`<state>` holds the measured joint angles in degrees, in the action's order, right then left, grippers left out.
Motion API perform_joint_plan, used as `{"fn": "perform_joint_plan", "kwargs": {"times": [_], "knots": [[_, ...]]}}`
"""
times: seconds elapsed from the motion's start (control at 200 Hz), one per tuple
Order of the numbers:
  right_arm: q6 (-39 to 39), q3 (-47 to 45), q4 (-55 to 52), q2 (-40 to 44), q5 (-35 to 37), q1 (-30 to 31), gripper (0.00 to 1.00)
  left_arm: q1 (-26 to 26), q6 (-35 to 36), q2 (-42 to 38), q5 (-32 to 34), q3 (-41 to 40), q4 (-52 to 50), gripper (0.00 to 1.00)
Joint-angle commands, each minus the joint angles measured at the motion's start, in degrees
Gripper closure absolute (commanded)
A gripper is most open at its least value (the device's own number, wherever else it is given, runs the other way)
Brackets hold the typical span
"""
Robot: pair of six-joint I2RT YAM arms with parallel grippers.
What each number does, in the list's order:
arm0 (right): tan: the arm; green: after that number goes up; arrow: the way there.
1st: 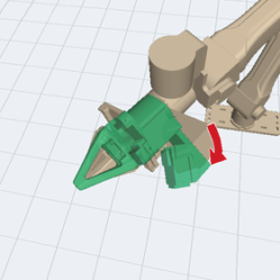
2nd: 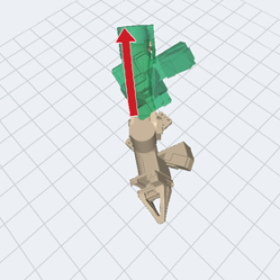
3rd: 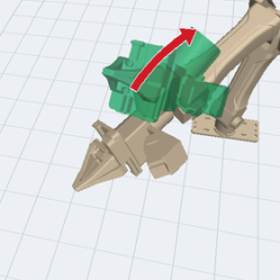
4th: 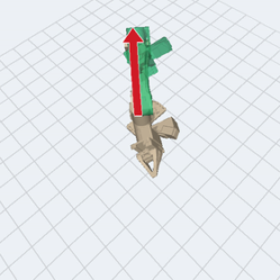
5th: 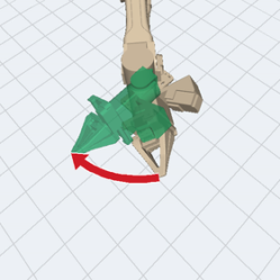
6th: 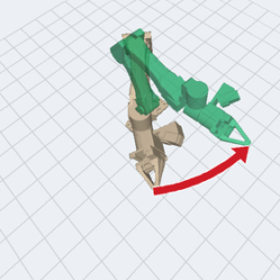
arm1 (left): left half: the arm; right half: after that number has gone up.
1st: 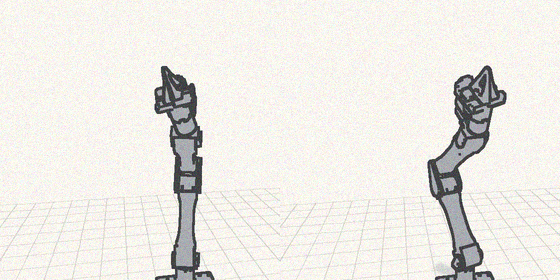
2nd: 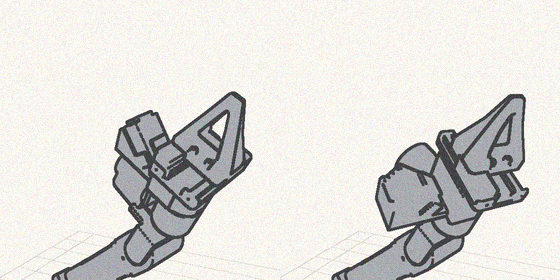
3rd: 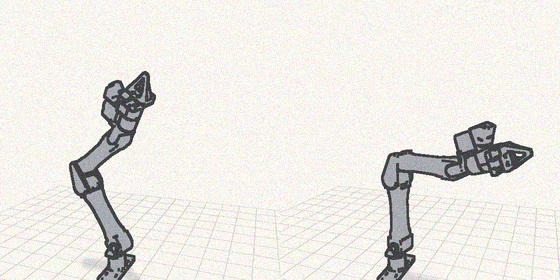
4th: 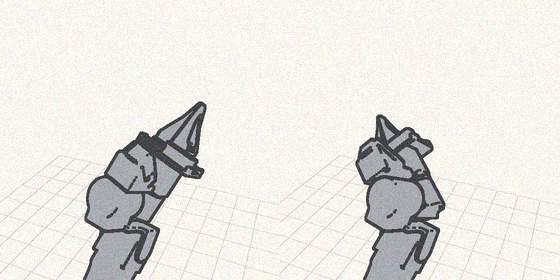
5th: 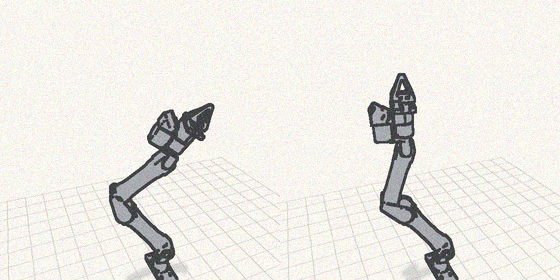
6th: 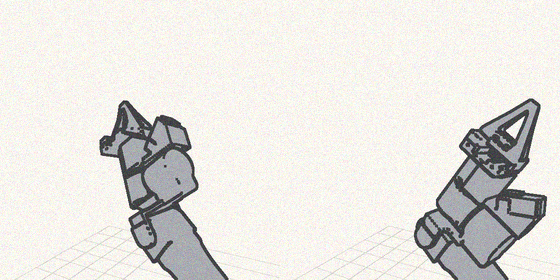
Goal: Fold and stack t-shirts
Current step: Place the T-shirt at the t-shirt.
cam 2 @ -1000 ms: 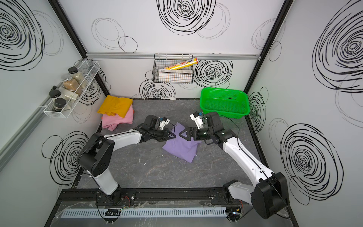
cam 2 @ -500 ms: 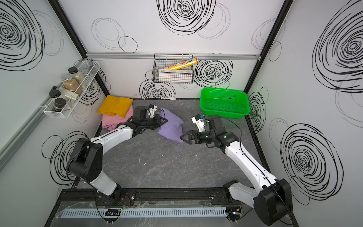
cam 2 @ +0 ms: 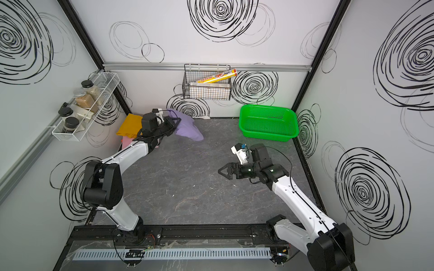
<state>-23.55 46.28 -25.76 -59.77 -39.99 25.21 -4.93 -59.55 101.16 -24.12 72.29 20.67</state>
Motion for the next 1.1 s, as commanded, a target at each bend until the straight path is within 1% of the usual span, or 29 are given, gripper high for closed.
{"fn": "perform_joint_plan", "kwargs": {"times": [0.0,0.195,0.285,0.35,0.421,0.631,0.791,1.096], "knots": [[1.17,-1.35,-1.79,0.86,0.49,0.13,0.0,3.02,-4.69,4.03,0.52,6.87,10.16,1.0],[1.84,-1.47,-2.08,-0.68,0.62,0.15,0.0,7.76,-6.18,13.81,-0.91,23.15,7.55,1.0],[1.67,-1.68,-1.32,-2.07,0.53,0.15,0.0,9.53,-5.45,18.09,-0.97,31.55,4.14,1.0],[1.66,-1.47,-0.97,-3.19,0.11,0.14,0.0,10.88,-6.07,20.79,-1.24,36.51,2.88,1.0],[1.92,-1.01,-0.96,-4.28,0.06,0.11,0.0,12.18,-6.54,22.73,-1.24,40.09,2.04,1.0],[3.22,0.93,-1.57,-7.12,-0.27,0.12,0.01,15.79,-4.98,25.7,0.3,45.93,-1.55,1.0],[3.86,1.7,-1.93,-8.96,-0.57,0.16,0.0,18.05,-0.87,27.7,1.0,50.49,-7.5,1.0],[4.3,1.14,-1.93,-9.75,-0.67,0.15,0.0,20.47,3.46,28.68,1.19,50.14,-11.25,1.0]]}}
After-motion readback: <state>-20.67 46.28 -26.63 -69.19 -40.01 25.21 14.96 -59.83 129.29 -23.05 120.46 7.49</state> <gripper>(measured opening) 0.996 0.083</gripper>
